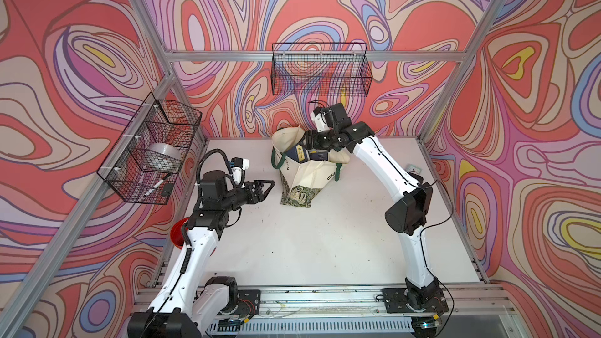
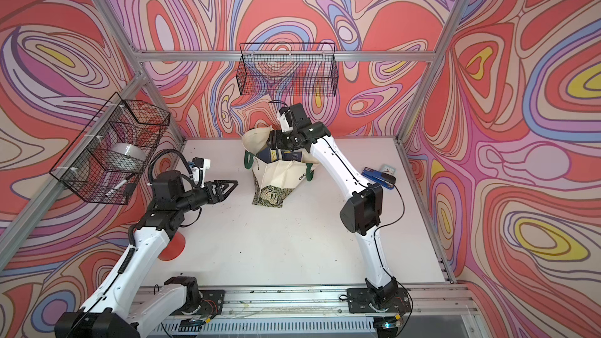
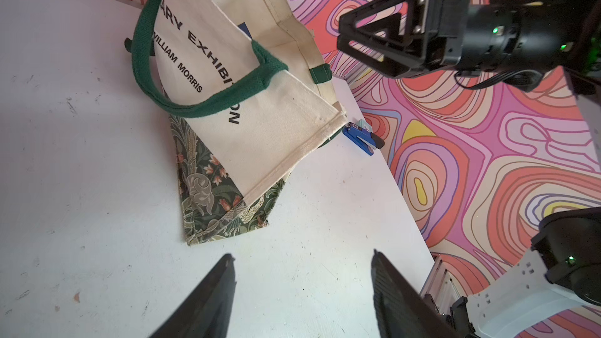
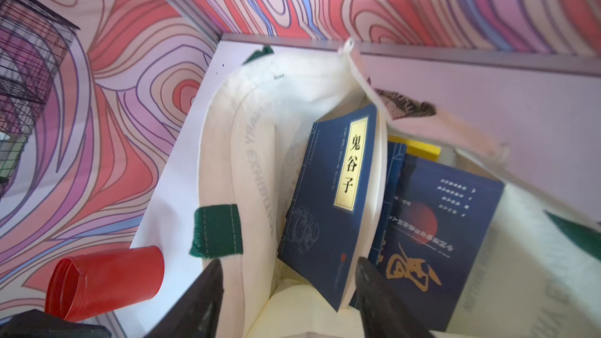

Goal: Put the books into the canvas bag
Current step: Place the book in the canvas bag, then reset both arms

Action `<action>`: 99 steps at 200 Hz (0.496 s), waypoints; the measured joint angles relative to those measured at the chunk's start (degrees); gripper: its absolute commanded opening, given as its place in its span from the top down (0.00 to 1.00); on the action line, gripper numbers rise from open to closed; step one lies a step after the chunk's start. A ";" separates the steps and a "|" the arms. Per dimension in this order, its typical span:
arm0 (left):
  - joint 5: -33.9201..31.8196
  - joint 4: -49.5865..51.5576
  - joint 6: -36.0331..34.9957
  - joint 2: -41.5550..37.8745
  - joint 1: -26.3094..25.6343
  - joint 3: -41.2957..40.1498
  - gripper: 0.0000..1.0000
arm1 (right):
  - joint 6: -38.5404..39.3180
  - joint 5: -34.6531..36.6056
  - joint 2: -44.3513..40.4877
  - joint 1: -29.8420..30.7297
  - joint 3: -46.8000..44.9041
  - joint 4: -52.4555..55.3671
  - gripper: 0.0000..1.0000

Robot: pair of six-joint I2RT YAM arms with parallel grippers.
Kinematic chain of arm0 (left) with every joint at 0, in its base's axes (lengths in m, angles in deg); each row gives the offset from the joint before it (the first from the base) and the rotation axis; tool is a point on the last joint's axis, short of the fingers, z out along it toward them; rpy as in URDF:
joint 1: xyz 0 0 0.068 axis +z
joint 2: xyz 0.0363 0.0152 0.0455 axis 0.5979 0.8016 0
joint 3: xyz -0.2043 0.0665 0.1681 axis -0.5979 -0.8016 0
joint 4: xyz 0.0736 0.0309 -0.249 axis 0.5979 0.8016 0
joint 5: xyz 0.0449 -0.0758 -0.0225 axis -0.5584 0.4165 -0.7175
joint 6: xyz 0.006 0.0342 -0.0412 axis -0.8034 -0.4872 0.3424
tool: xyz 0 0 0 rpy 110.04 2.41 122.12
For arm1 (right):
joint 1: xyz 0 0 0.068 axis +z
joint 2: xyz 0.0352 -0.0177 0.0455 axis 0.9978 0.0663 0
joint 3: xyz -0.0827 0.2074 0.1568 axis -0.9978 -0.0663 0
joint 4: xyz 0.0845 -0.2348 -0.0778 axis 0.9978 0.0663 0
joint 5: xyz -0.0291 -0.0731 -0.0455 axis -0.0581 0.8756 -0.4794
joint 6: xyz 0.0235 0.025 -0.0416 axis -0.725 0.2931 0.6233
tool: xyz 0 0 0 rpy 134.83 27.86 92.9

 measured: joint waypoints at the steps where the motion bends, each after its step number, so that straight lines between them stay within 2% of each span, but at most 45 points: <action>1: 0.00 0.00 0.00 0.00 0.00 0.00 0.33 | 0.07 0.09 -0.09 0.00 0.00 0.02 0.34; 27: -0.48 1.09 -0.76 -0.17 0.00 0.02 0.32 | 1.66 3.72 -2.38 0.02 -0.87 0.26 0.34; 58: -1.55 3.58 -1.64 -0.37 0.00 1.11 0.33 | 3.43 8.98 -8.44 -0.17 -7.80 0.20 0.33; 84: -2.62 4.76 -2.29 -0.98 0.00 1.86 0.35 | 4.28 13.25 -16.46 -1.16 -17.66 -1.53 0.31; 99: -3.69 5.90 -2.80 -1.68 -0.20 1.86 0.35 | 4.44 16.22 -23.19 -2.29 -27.12 -4.20 0.28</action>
